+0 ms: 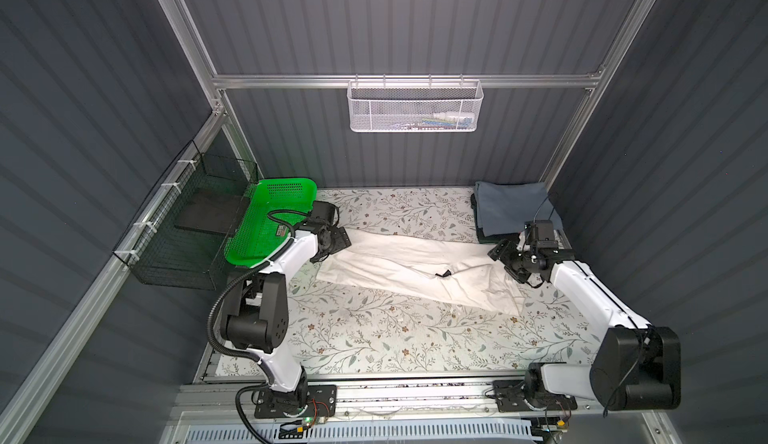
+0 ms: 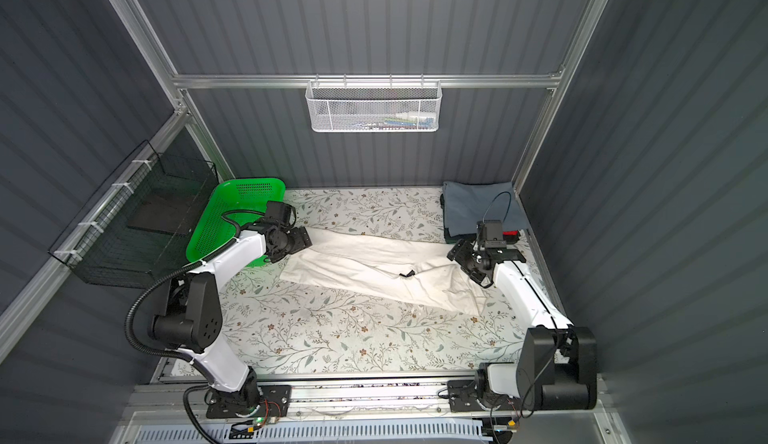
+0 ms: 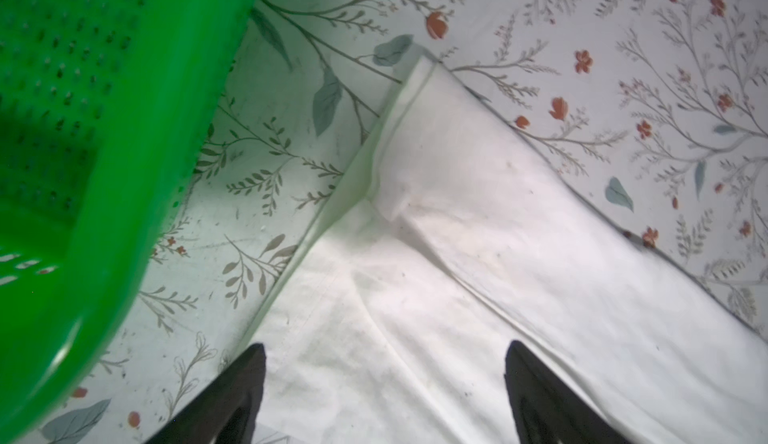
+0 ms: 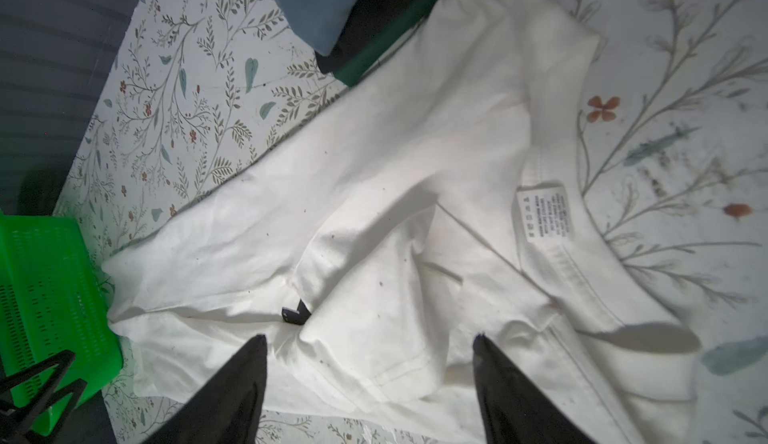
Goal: Fold and stack the t-shirts
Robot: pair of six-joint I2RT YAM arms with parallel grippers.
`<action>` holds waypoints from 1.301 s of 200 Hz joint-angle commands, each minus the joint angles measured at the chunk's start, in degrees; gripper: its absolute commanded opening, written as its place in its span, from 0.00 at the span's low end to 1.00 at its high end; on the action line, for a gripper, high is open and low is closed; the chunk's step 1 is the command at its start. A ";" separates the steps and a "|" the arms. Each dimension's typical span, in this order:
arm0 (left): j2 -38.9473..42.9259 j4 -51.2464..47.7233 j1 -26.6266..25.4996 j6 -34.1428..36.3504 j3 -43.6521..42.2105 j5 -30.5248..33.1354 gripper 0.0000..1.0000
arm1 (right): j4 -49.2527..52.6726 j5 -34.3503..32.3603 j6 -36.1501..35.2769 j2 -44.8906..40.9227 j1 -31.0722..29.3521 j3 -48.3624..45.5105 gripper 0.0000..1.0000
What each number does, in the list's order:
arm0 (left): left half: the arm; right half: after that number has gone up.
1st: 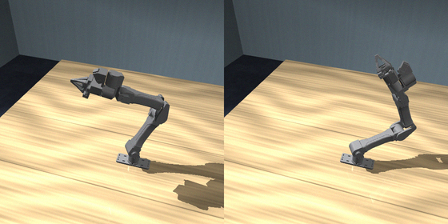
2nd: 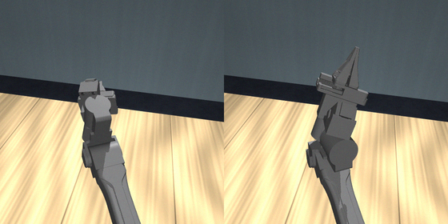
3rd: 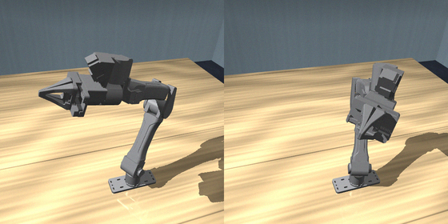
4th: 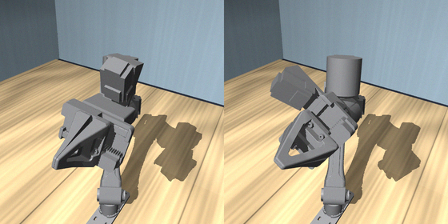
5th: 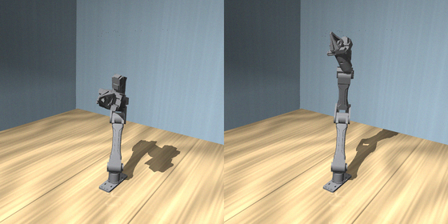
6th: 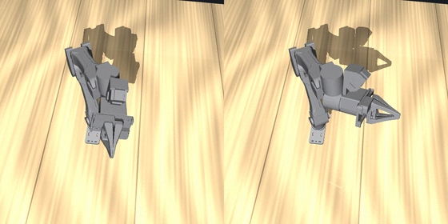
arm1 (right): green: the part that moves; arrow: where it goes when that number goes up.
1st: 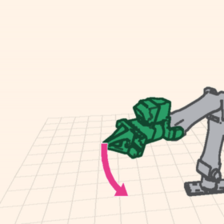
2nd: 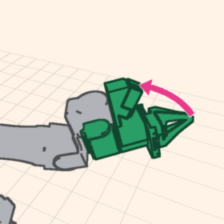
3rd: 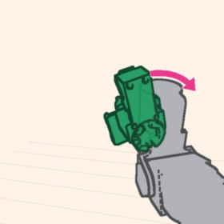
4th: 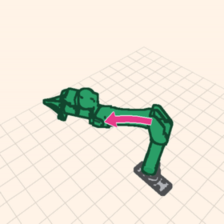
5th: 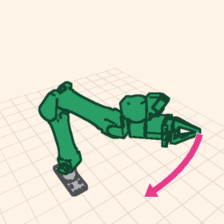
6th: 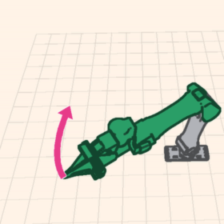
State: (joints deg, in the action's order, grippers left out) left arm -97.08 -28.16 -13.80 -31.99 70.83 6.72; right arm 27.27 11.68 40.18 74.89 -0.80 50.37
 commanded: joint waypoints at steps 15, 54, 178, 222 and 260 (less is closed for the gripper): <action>4.97 3.32 -7.58 2.29 -1.38 0.65 1.00 | -1.19 3.57 3.27 -1.60 -0.33 -7.98 0.79; 3.76 6.68 -12.19 0.62 -0.96 -1.79 1.00 | -8.12 6.96 7.11 0.76 -2.76 -12.64 0.64; 0.02 4.08 -13.79 0.37 0.86 -2.86 1.00 | -9.02 4.59 5.61 9.63 -4.48 -3.00 0.44; -0.48 3.69 -13.79 0.64 1.09 -2.94 1.00 | -9.85 5.62 5.24 14.23 -4.50 0.11 0.40; -0.36 3.14 -13.79 0.97 0.89 -2.51 1.00 | -9.14 4.27 3.69 17.79 -4.71 3.67 0.24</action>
State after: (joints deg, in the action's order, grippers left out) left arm -97.54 -23.18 -27.09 -31.53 70.57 4.29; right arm 17.26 17.34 45.41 91.07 -5.04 50.87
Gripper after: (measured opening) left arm 0.996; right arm 0.288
